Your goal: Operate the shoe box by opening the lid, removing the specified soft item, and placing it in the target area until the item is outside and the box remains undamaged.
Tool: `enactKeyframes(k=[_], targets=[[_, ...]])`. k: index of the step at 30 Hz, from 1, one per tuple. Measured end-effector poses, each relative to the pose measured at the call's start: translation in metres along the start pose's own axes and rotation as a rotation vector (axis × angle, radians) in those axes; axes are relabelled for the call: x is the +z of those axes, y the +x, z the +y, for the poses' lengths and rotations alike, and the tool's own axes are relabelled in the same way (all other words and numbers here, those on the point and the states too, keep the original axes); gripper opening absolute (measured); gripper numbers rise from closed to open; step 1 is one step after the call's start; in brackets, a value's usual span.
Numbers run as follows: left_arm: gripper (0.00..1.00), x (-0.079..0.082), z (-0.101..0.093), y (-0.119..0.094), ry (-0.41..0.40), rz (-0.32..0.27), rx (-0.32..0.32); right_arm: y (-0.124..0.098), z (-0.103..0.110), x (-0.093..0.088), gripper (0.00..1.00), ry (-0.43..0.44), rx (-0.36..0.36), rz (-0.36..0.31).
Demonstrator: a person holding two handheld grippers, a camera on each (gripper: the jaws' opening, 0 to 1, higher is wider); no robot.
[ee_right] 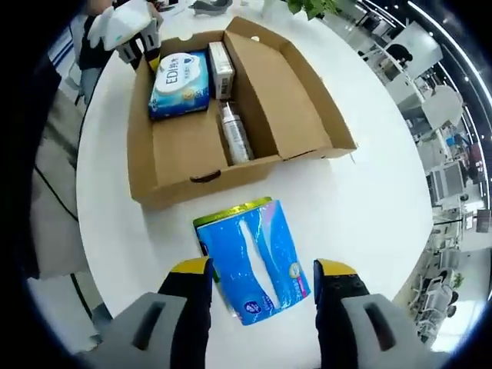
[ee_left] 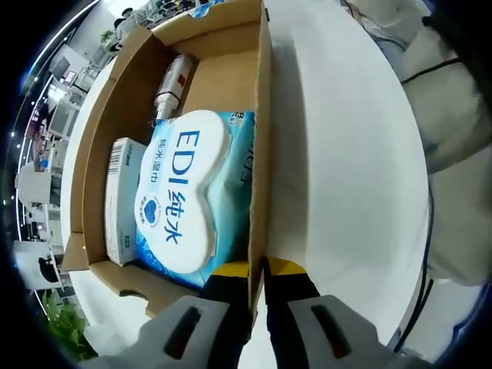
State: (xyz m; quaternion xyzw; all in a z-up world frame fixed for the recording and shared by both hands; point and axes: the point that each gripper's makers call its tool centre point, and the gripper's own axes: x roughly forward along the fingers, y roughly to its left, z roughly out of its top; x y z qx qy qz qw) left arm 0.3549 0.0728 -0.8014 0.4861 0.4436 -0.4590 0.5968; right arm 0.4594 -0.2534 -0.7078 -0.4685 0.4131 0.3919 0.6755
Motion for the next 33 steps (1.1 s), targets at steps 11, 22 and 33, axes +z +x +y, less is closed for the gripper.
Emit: enactKeyframes(k=[11, 22, 33], targets=[[0.04, 0.000, 0.000, 0.000, 0.001, -0.003, 0.004, -0.023, 0.005, 0.011, 0.46, -0.002, -0.076, -0.038], [0.04, 0.000, 0.000, 0.000, 0.004, -0.002, 0.008, -0.036, 0.027, 0.027, 0.55, 0.013, -0.059, -0.113], [0.04, 0.000, 0.000, 0.000, 0.003, -0.002, 0.011, -0.054, 0.027, 0.039, 0.52, 0.014, -0.133, -0.152]])
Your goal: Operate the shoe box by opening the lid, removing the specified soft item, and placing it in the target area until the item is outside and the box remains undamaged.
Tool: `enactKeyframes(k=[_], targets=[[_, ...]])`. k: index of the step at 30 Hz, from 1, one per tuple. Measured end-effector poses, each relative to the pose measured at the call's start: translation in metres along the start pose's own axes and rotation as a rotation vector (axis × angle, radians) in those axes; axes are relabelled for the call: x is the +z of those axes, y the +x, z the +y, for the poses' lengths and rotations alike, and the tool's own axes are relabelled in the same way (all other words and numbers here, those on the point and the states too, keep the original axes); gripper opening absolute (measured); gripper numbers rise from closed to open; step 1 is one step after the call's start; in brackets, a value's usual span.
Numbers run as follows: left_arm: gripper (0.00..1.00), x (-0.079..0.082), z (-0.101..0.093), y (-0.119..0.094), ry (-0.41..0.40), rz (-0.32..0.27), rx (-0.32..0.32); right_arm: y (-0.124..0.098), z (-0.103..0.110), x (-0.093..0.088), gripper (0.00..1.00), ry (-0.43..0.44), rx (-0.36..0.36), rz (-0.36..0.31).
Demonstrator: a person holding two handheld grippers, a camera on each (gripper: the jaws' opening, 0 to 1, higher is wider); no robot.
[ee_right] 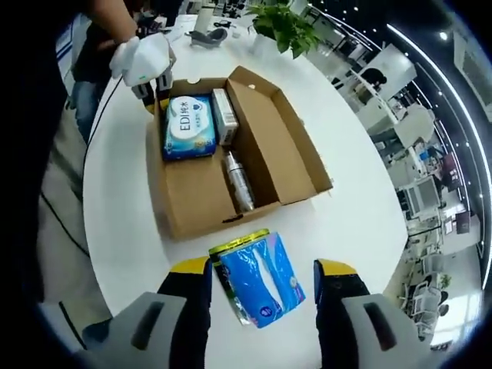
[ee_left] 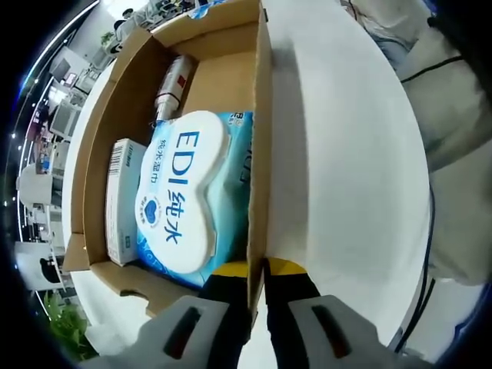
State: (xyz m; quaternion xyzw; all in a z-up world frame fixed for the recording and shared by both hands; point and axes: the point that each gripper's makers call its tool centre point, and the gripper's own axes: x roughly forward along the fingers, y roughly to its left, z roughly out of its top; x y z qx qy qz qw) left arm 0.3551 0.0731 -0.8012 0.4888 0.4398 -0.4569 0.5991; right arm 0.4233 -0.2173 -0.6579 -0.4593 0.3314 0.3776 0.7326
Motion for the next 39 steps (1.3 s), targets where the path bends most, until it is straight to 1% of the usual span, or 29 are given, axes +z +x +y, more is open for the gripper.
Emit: enactKeyframes(k=[2, 4, 6, 8, 13, 15, 17, 18, 20, 22, 30, 33, 39], targets=[[0.04, 0.000, 0.000, 0.000, 0.001, -0.001, 0.002, -0.001, 0.002, 0.004, 0.52, -0.019, -0.002, -0.016], [0.04, 0.000, 0.000, 0.001, 0.001, -0.001, 0.002, -0.002, 0.002, 0.007, 0.52, -0.015, -0.014, -0.012], [0.04, -0.001, 0.001, 0.001, 0.000, -0.001, 0.000, -0.004, 0.002, 0.011, 0.52, -0.013, -0.026, -0.025], [0.04, -0.001, 0.001, 0.001, 0.000, -0.001, 0.000, -0.004, 0.003, 0.014, 0.51, -0.008, -0.026, -0.042], [0.04, 0.000, 0.000, 0.000, 0.004, -0.003, 0.005, -0.002, 0.009, 0.017, 0.50, -0.010, -0.030, -0.046], [0.04, 0.000, 0.000, 0.001, 0.004, -0.003, 0.007, -0.003, 0.013, 0.021, 0.50, -0.007, -0.033, -0.057], [0.04, 0.000, 0.001, 0.001, 0.004, -0.003, 0.007, -0.005, 0.016, 0.028, 0.47, 0.002, -0.037, -0.081], [0.04, 0.000, 0.001, 0.001, 0.005, -0.003, 0.007, -0.005, 0.018, 0.033, 0.45, 0.001, -0.038, -0.099], [0.04, 0.000, 0.000, 0.001, 0.005, -0.003, 0.007, -0.004, 0.023, 0.042, 0.42, -0.011, -0.038, -0.119], [0.04, 0.000, 0.000, 0.001, 0.006, -0.004, 0.009, -0.005, 0.026, 0.048, 0.43, -0.043, -0.050, -0.126], [0.04, 0.000, 0.000, 0.000, 0.007, -0.004, 0.010, -0.007, 0.030, 0.076, 0.43, -0.018, -0.081, -0.209], [0.04, 0.000, 0.001, 0.001, 0.007, -0.004, 0.011, -0.006, 0.032, 0.083, 0.44, 0.019, -0.069, -0.237], [0.05, 0.000, 0.000, 0.001, 0.006, -0.005, 0.015, -0.001, 0.034, 0.090, 0.45, 0.027, -0.068, -0.251]])
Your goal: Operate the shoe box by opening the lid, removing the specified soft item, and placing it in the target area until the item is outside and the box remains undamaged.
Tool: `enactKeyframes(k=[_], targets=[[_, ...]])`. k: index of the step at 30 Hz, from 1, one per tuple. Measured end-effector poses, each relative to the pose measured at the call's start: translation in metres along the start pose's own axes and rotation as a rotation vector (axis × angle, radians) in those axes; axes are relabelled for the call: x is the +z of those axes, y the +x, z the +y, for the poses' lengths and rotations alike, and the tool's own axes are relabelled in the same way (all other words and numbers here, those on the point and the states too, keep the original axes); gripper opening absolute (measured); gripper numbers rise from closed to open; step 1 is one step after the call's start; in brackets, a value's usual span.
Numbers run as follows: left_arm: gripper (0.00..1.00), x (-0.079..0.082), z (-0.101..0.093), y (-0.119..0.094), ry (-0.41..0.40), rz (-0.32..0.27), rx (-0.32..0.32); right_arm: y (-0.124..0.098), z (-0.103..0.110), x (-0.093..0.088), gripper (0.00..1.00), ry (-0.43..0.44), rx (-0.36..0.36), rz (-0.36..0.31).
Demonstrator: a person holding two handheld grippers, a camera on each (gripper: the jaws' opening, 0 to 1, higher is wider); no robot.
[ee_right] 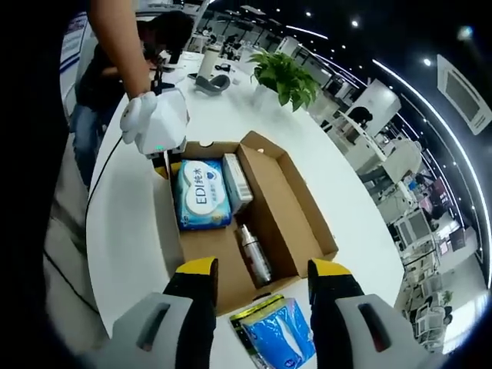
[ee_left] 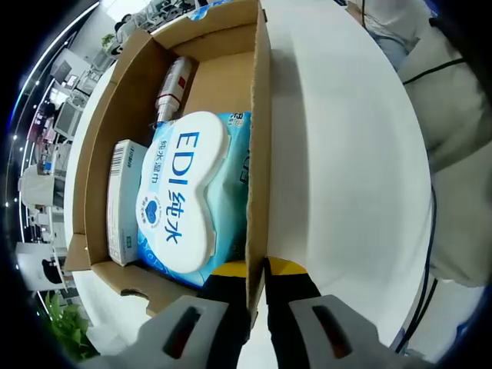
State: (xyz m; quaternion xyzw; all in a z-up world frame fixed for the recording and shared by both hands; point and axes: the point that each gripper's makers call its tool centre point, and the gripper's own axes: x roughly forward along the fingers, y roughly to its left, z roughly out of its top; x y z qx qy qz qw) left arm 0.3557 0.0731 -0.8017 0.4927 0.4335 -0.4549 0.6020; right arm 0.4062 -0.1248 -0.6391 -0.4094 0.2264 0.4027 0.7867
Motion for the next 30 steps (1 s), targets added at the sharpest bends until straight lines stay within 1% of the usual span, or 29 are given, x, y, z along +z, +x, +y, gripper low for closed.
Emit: enactKeyframes(k=[2, 4, 7, 9, 12, 17, 21, 22, 23, 25, 29, 30], targets=[[0.05, 0.000, 0.000, 0.000, 0.000, 0.000, 0.001, 0.003, 0.000, 0.002, 0.45, 0.015, 0.001, -0.012], [0.05, 0.000, 0.000, 0.000, 0.000, -0.001, 0.001, 0.006, 0.000, 0.002, 0.45, 0.014, 0.001, -0.008], [0.05, 0.000, 0.000, 0.000, -0.001, 0.000, 0.001, 0.011, -0.003, 0.000, 0.44, 0.022, -0.028, 0.015], [0.05, 0.000, 0.000, 0.000, -0.001, 0.000, 0.000, 0.014, -0.003, 0.001, 0.44, 0.042, -0.040, 0.009], [0.05, 0.000, 0.000, 0.000, 0.000, 0.000, 0.000, 0.018, -0.003, 0.000, 0.44, 0.050, -0.045, 0.011], [0.05, 0.000, 0.000, 0.000, -0.002, 0.000, -0.001, 0.021, 0.000, 0.003, 0.44, 0.102, -0.032, -0.008], [0.05, 0.000, 0.000, 0.000, -0.003, 0.000, 0.000, 0.028, 0.004, 0.003, 0.44, 0.098, -0.016, -0.003], [0.05, 0.000, 0.000, 0.000, -0.003, 0.000, 0.000, 0.031, 0.004, 0.002, 0.44, 0.115, -0.024, 0.006], [0.05, 0.000, 0.000, 0.000, -0.003, 0.001, 0.000, 0.032, 0.004, 0.000, 0.43, 0.150, -0.035, 0.015], [0.05, 0.000, 0.000, 0.001, -0.003, 0.000, -0.002, 0.034, 0.009, 0.004, 0.43, 0.179, -0.023, -0.008], [0.05, 0.000, 0.000, 0.000, -0.001, 0.000, 0.001, 0.038, 0.010, 0.004, 0.43, 0.186, -0.034, -0.011], [0.05, 0.000, 0.000, 0.000, -0.002, 0.000, 0.002, 0.038, 0.009, 0.004, 0.43, 0.199, -0.037, -0.011]])
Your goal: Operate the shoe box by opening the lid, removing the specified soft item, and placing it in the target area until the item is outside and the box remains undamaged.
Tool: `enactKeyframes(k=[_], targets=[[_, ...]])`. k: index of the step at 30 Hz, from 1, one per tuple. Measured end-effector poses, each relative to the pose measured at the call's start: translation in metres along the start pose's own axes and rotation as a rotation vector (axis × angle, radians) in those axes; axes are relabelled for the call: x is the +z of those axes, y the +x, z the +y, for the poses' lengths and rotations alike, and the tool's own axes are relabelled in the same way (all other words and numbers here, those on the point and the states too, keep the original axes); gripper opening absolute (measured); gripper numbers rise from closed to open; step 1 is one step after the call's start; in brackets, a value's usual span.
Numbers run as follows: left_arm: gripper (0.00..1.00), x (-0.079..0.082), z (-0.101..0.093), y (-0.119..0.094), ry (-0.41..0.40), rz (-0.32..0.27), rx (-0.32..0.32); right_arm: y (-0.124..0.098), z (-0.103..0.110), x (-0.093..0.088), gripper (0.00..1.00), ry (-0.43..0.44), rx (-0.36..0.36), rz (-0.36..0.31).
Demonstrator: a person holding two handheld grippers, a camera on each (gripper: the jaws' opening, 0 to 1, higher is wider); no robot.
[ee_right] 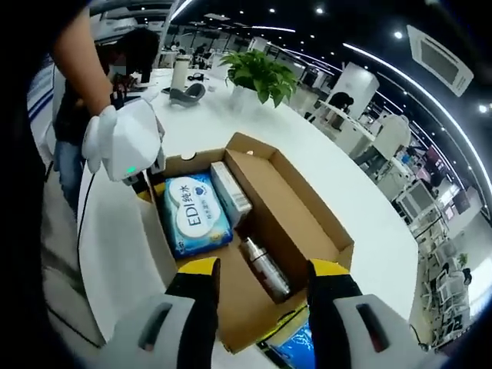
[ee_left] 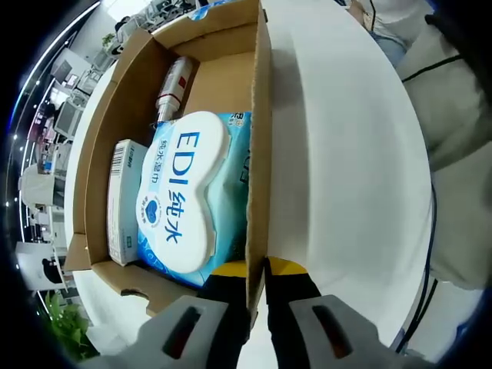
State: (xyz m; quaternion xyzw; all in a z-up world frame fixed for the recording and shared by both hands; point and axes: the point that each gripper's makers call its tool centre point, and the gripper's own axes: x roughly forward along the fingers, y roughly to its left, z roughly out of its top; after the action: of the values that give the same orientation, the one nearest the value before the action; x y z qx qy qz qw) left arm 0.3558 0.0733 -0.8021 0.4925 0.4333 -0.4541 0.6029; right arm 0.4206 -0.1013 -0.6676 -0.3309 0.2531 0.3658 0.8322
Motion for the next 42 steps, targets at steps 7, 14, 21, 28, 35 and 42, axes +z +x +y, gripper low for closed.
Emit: enactKeyframes(k=[7, 14, 21, 28, 35, 42], targets=[[0.05, 0.000, 0.000, 0.000, -0.001, 0.001, -0.002, 0.009, -0.003, -0.004, 0.42, 0.029, 0.006, 0.003], [0.05, 0.000, 0.000, 0.000, 0.000, 0.001, -0.002, 0.020, -0.008, -0.010, 0.40, 0.019, 0.021, 0.026], [0.05, 0.000, 0.000, -0.001, 0.000, 0.001, -0.003, 0.027, -0.012, -0.009, 0.38, 0.003, 0.019, 0.034], [0.05, 0.000, 0.000, 0.000, -0.001, 0.001, -0.002, 0.035, -0.011, -0.007, 0.38, -0.027, 0.032, 0.044], [0.05, 0.000, 0.000, -0.001, -0.001, 0.000, -0.003, 0.038, -0.009, -0.008, 0.38, -0.038, 0.048, 0.055], [0.05, 0.000, 0.000, -0.001, -0.001, 0.000, -0.003, 0.041, -0.008, -0.005, 0.35, -0.055, 0.051, 0.049]])
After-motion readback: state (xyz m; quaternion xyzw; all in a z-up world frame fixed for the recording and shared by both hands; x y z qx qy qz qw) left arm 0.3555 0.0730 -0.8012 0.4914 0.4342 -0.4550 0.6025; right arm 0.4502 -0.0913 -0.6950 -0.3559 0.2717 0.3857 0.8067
